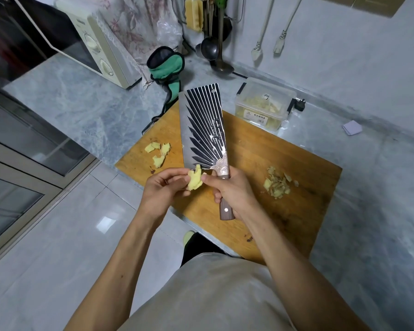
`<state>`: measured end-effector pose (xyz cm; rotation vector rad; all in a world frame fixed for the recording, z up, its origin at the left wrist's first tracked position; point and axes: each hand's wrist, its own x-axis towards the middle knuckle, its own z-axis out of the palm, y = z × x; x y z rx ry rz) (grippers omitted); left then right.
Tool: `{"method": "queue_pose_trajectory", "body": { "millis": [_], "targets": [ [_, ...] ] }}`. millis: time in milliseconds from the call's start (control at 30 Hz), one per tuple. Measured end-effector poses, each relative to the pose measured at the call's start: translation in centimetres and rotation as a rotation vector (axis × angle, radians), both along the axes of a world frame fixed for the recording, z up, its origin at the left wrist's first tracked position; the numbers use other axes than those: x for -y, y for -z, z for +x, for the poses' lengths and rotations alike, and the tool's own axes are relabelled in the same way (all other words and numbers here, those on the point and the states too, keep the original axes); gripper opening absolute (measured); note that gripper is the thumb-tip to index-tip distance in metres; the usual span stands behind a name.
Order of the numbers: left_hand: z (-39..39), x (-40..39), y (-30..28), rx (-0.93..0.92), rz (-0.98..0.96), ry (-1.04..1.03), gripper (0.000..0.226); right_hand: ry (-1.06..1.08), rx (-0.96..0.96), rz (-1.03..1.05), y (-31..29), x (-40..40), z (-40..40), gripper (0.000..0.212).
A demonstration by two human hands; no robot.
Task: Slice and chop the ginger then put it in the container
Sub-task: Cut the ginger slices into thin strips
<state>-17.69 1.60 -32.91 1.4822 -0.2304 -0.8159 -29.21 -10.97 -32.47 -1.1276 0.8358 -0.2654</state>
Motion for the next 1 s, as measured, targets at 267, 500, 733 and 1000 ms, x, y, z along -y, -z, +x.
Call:
{"method": "queue_pose_trajectory", "body": {
  "millis": [267, 500, 733, 1000],
  "targets": [
    [-2.9, 1.3, 0.6, 0.508, 0.239, 0.093, 0.014, 0.059, -0.125, -0.209, 0.5, -0.4, -0.5, 0.028],
    [-3.9, 2.7, 0.5, -0.133, 0.119, -0.056, 0.02, 0.042, -0.183, -0.33, 0.7, -0.1, -1.9, 0.026],
    [-3.4, 1.9, 0.9, -0.332, 0.081, -0.107, 0.018, 0.078, -0.243, -0.296, 1.1, 1.1, -3.5, 0.021],
    [-1.9, 2.2, 1.8, -0.271, 0.264, -0.067, 0.024, 0.144, -0.245, -0.257, 1.4, 2.3, -5.2, 0.015]
  ]
}}
